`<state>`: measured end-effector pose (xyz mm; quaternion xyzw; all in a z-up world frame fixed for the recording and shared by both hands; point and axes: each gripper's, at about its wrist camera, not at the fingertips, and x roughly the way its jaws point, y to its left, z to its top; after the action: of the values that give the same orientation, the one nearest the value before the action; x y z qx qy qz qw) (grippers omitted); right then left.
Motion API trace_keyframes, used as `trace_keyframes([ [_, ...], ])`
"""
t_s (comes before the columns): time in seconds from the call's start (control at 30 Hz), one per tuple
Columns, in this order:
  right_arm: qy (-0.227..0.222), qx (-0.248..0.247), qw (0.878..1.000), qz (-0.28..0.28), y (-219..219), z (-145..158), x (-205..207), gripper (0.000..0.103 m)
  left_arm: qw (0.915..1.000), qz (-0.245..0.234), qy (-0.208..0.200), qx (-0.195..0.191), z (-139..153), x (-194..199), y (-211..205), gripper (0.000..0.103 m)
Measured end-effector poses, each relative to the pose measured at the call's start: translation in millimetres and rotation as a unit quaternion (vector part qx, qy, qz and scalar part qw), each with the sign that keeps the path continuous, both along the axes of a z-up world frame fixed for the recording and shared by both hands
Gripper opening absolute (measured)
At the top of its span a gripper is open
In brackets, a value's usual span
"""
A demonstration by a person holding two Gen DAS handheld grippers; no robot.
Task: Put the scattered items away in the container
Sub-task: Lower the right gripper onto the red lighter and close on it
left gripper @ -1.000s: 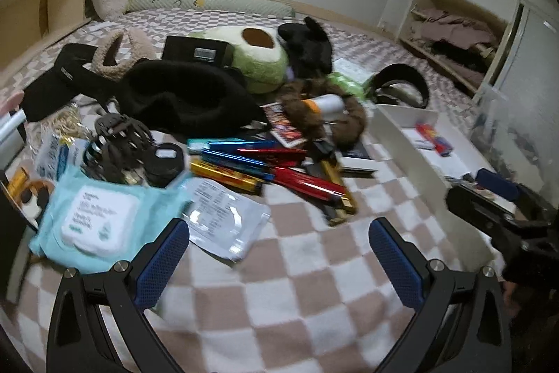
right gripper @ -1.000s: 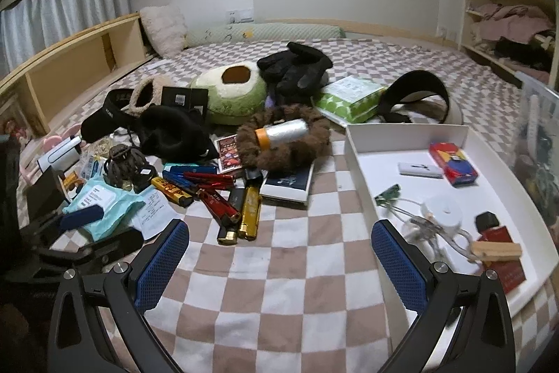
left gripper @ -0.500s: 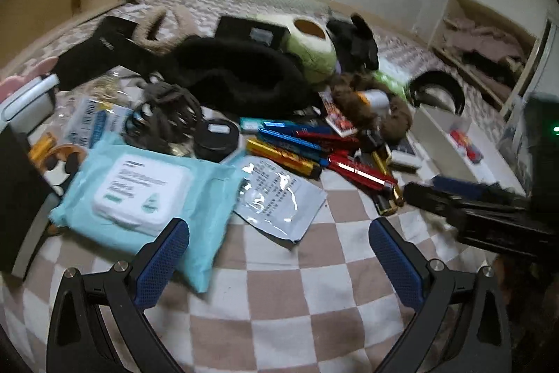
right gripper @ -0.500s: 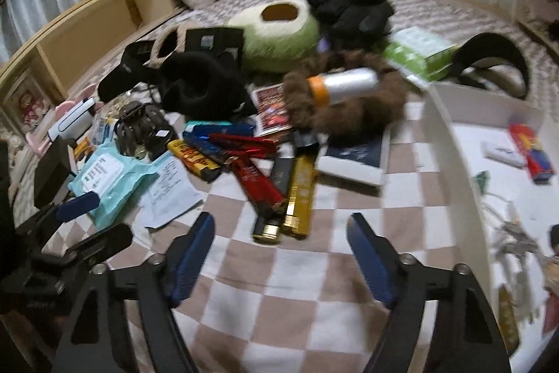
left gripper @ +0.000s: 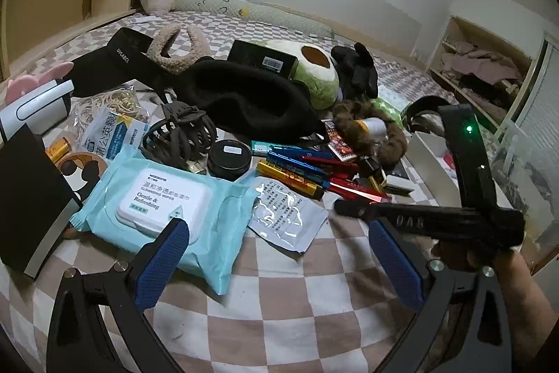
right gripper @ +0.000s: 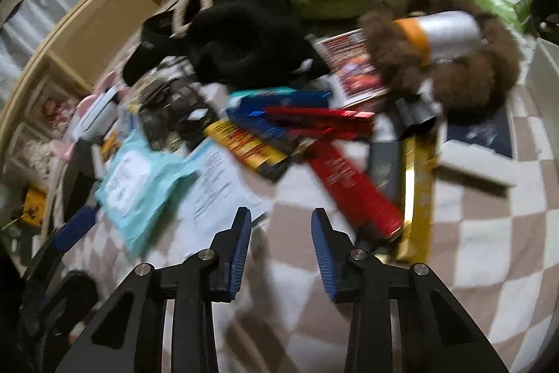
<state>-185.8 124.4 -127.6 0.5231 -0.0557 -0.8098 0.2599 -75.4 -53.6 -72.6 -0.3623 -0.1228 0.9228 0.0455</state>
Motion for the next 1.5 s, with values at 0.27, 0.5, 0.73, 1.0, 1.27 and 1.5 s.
trace_keyframes([
  [0.27,0.072,0.071,0.993,-0.059,25,15,-16,0.031,0.9999,0.002,0.0,0.017,0,1,-4,0.103],
  [0.5,0.168,0.171,0.97,-0.037,-3,24,5,0.088,0.9999,-0.005,0.001,0.016,-1,1,0,0.103],
  [0.73,0.19,0.234,0.951,-0.068,-4,17,0,0.088,0.9997,-0.012,0.0,0.021,-2,1,1,0.103],
  [1.0,0.194,0.262,0.944,-0.049,-21,5,-10,0.09,0.9996,-0.014,-0.001,0.024,-2,-1,1,0.103],
  [1.27,0.197,0.277,0.94,-0.027,-35,-8,-12,0.095,0.9996,-0.014,-0.002,0.024,-3,-1,1,0.103],
  [1.5,0.187,0.255,0.948,-0.033,-24,-3,-13,0.084,0.9997,-0.014,-0.005,0.022,-5,-2,2,0.103],
])
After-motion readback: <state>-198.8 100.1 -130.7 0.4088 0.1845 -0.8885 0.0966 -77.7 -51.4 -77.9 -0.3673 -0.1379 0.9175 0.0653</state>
